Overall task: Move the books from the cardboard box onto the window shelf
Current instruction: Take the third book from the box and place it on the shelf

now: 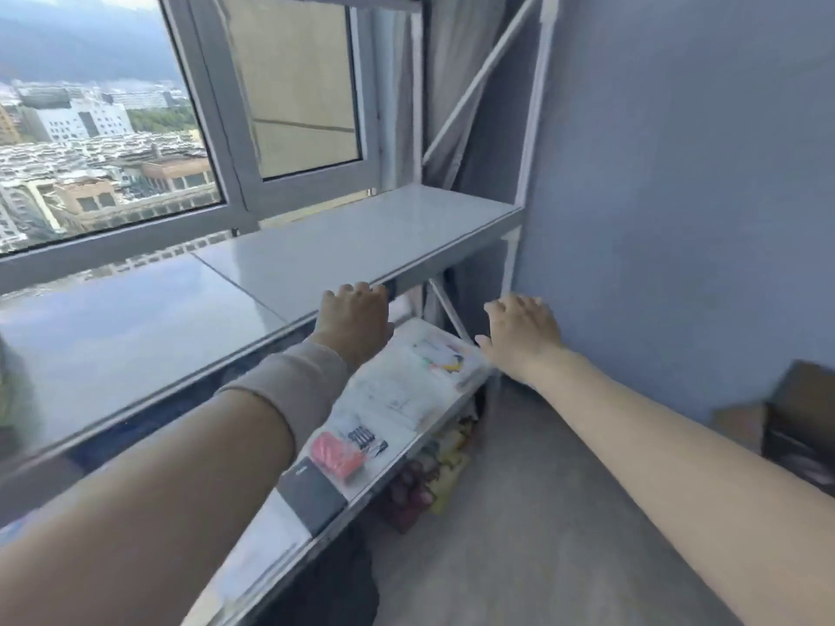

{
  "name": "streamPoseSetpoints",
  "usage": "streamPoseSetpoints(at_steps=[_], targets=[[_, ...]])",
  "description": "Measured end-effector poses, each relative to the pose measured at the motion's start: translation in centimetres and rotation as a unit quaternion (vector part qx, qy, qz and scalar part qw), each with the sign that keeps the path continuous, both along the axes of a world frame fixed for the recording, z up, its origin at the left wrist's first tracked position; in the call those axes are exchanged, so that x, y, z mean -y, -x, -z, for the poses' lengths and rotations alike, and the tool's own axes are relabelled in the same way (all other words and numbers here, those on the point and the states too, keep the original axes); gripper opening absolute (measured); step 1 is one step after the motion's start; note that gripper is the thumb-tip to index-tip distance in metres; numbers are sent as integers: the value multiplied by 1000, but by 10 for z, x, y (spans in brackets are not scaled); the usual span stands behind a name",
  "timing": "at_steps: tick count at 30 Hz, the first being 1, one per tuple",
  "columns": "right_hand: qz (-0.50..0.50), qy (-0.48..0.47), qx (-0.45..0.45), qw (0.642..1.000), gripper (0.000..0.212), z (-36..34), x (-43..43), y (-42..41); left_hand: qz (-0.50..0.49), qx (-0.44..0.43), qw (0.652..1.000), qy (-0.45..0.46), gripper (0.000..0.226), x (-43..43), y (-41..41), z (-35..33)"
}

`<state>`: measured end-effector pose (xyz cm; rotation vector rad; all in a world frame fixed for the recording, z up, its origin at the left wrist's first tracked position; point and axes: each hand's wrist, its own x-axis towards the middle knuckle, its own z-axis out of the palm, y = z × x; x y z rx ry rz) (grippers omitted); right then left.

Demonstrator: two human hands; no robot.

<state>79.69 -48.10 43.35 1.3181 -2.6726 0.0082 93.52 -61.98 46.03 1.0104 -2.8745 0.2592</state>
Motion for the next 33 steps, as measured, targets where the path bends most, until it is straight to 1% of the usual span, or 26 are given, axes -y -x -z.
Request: streamPoseSetpoints(at_steps=[2,4,8,12,16,18,20,24,27,33], targets=[[60,-6,11,998,48,10,-78,50,48,1,999,-4,40,-62,63,14],[115,-26,19,993,50,18,-157,95,97,8,995,-23,39,-129,123,27],[223,-41,28,973,47,30,-301,175,202,31,978,-41,40,-258,233,46],[300,-46,34,952,48,54,-419,238,290,58,954,-53,39,-366,331,74],[368,-67,51,926,48,83,-514,300,368,84,924,-62,43,-459,422,107],[396,-79,54,913,44,95,-553,338,396,87,912,-64,41,-498,470,123],[419,-95,58,901,42,106,-589,378,415,92,901,-85,39,-532,519,144],[444,-143,94,880,47,127,-644,447,436,140,881,-118,37,-586,602,182],[448,-149,113,874,49,146,-675,496,445,173,871,-117,38,-619,659,205],[432,-168,169,870,46,199,-723,585,458,226,854,-99,38,-676,756,247]])
